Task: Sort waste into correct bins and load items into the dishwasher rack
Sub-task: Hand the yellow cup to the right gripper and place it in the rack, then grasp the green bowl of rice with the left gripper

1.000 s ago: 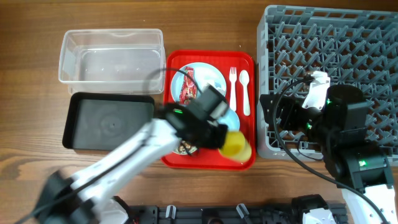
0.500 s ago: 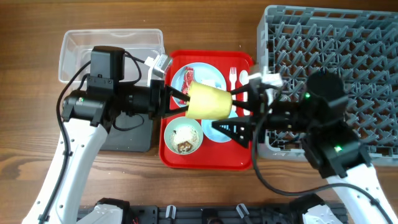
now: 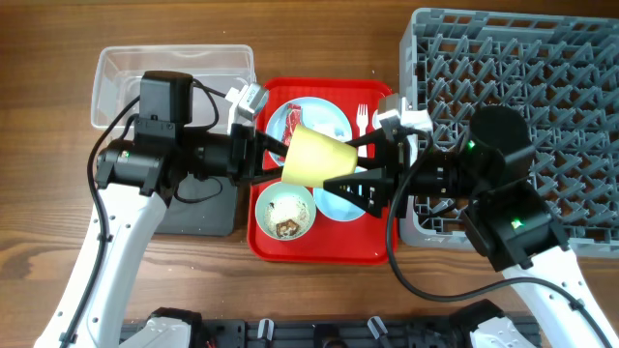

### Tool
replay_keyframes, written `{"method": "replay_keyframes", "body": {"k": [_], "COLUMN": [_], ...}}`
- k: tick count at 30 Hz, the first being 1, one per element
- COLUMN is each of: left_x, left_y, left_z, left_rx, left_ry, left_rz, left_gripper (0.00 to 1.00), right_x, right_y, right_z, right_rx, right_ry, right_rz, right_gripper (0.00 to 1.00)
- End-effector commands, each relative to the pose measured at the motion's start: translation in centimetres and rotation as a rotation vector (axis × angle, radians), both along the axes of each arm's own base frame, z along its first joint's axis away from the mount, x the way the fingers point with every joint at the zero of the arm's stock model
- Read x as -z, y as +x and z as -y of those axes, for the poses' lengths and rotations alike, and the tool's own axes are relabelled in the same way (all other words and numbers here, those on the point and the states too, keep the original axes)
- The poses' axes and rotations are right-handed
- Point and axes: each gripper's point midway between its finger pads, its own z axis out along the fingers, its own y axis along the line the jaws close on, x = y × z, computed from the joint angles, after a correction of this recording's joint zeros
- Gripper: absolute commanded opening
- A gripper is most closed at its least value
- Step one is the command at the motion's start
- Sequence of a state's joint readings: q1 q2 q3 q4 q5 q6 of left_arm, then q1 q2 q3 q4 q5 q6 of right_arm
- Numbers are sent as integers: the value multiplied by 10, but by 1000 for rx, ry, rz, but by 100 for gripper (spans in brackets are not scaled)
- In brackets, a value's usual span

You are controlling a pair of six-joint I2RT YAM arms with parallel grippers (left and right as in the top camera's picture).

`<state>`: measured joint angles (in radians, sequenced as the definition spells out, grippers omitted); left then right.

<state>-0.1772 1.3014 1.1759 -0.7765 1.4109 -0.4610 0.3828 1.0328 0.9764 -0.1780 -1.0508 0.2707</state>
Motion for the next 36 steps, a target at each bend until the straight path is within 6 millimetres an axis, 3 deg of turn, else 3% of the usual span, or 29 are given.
{"method": "replay_keyframes", "body": {"k": [1,4,5,6,8,10,14,18,21,23,25,28,31,33,35,36], "left_x": [-2,11,15,17,24,29,35,35,45,59,75,103,150,178,208,226], "left_y": [1,12,15,17,23,28,33,34,39,41,39,32,32,28,27,22], "left_z": [1,-1,-2,-2,-4,-6,-9,-9,-12,-12,-10,-5,-17,-8,-13,-6], "left_rx": [-2,-63,-80,-92,-124,-150,-183,-184,-219,-251,-267,-287,-358,-318,-363,-333], "left_ry": [7,81,103,118,158,190,231,233,290,377,482,694,1059,1177,1323,1356], "left_rz": [26,39,43,45,53,58,66,66,69,70,75,137,219,242,179,141], "left_gripper": [100,100,100,100,100,100,100,100,100,100,100,99,87,78,70,57], "right_x": [-13,15,41,55,92,123,165,203,219,216,192,126,73,65,66,67], "right_y": [5,38,49,52,41,19,-4,5,11,20,37,67,83,82,81,80], "right_z": [22,79,120,142,194,225,241,237,225,225,226,219,204,196,192,192], "right_rx": [96,436,645,754,1000,1129,1143,1035,943,997,1046,1081,1062,1023,1000,997], "right_ry": [1,-111,-194,-243,-415,-596,-793,-898,-913,-868,-798,-626,-441,-401,-393,-397], "right_rz": [34,-78,-190,-258,-428,-556,-780,-948,-1003,-1012,-927,-695,-497,-479,-487,-491], "right_gripper": [46,46,46,46,46,46,46,47,64,76,79,80,80,81,81,81]}}
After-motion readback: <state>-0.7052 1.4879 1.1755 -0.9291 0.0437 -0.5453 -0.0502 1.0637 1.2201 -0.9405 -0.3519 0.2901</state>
